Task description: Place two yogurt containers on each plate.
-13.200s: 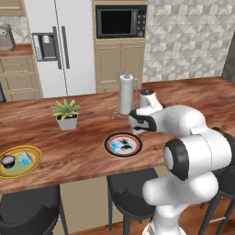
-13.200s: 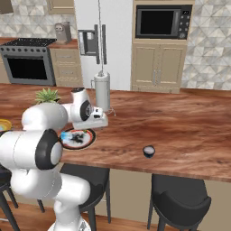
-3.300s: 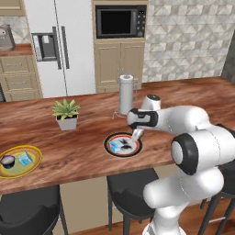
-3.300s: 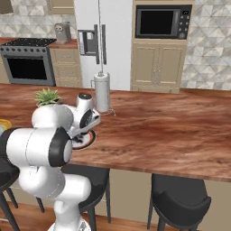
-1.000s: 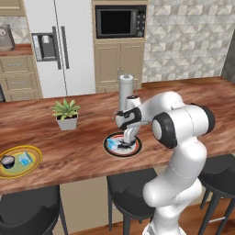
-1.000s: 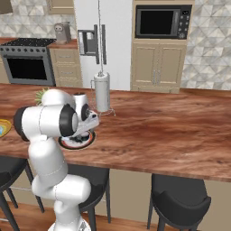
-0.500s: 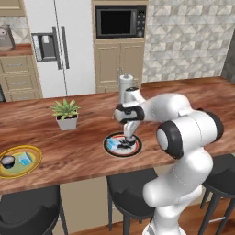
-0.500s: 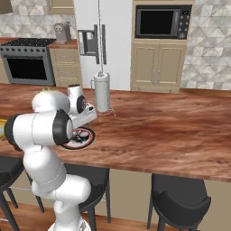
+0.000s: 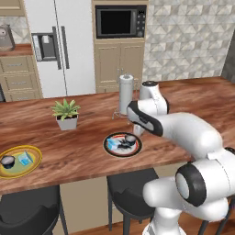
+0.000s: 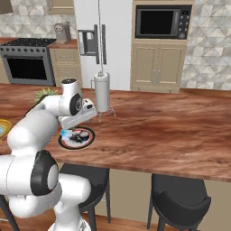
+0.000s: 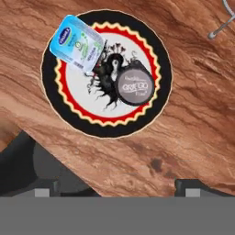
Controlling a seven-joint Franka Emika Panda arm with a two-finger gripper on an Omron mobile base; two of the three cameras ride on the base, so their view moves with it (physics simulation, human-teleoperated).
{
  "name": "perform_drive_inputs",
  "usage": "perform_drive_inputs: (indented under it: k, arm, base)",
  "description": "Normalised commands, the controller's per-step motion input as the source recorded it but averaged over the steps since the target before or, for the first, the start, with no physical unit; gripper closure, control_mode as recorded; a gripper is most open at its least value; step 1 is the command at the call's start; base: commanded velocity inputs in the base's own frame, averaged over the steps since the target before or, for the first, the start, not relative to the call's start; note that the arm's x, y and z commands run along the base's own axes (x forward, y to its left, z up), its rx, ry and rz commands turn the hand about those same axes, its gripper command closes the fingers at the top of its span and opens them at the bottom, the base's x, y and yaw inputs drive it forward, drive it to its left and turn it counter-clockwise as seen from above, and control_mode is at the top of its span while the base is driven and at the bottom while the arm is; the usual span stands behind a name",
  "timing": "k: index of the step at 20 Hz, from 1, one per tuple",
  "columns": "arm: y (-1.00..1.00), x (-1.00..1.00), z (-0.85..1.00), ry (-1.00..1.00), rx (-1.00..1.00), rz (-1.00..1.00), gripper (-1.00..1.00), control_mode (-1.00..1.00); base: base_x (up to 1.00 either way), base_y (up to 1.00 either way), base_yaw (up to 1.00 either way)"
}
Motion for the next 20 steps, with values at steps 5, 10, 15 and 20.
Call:
perform_drive_inputs:
  k: [5, 10, 15, 20]
  arm:
    - [-0.49, -0.87, 0.18, 0.0, 0.0, -0.31, -1.0, -1.0]
    - [-0.43, -0.95, 0.23, 0.0, 0.01, -0.29, -1.0, -1.0]
    - [-0.24, -0.84, 0.34, -0.05, 0.04, -0.24, -1.0, -1.0]
    - [-0.19, -0.71, 0.3, -0.13, 0.07, -0.12, -1.0, -1.0]
  base:
    - [0.0, 0.0, 0.0]
    - [0.0, 0.0, 0.0]
    - [0.0, 0.0, 0.0]
    - [0.0, 0.0, 0.0]
